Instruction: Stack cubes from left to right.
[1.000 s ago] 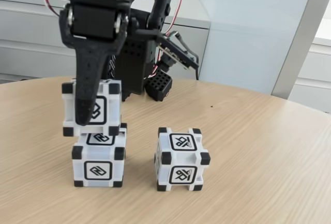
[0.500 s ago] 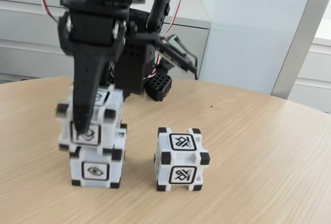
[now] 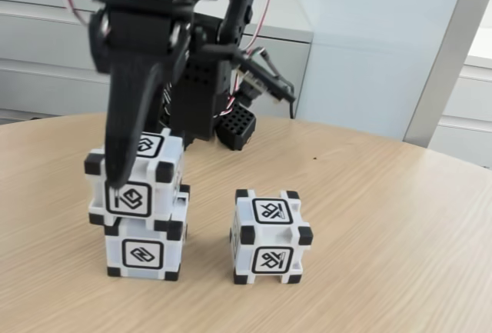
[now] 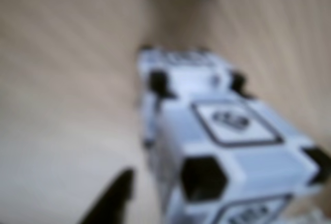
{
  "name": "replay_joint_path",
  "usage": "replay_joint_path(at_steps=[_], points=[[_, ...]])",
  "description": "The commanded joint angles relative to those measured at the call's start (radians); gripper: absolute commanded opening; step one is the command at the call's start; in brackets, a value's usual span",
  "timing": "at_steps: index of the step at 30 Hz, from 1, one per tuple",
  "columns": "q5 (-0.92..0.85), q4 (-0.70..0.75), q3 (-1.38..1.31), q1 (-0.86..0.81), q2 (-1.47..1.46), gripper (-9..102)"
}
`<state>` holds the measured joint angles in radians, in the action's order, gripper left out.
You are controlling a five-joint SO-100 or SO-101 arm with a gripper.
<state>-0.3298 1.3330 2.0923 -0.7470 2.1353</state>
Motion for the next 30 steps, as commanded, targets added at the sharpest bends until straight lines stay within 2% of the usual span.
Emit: replay_joint_path(at_steps=[1, 14, 24, 30], points=[[0.003, 0.005, -0.02, 0.002, 0.101, 42], [0.038, 0.005, -0.018, 0.028, 0.42, 41], [0.19, -0.014, -0.008, 0.344, 0.502, 41], [0.41, -0.021, -0.005, 0.566, 0.485, 41]])
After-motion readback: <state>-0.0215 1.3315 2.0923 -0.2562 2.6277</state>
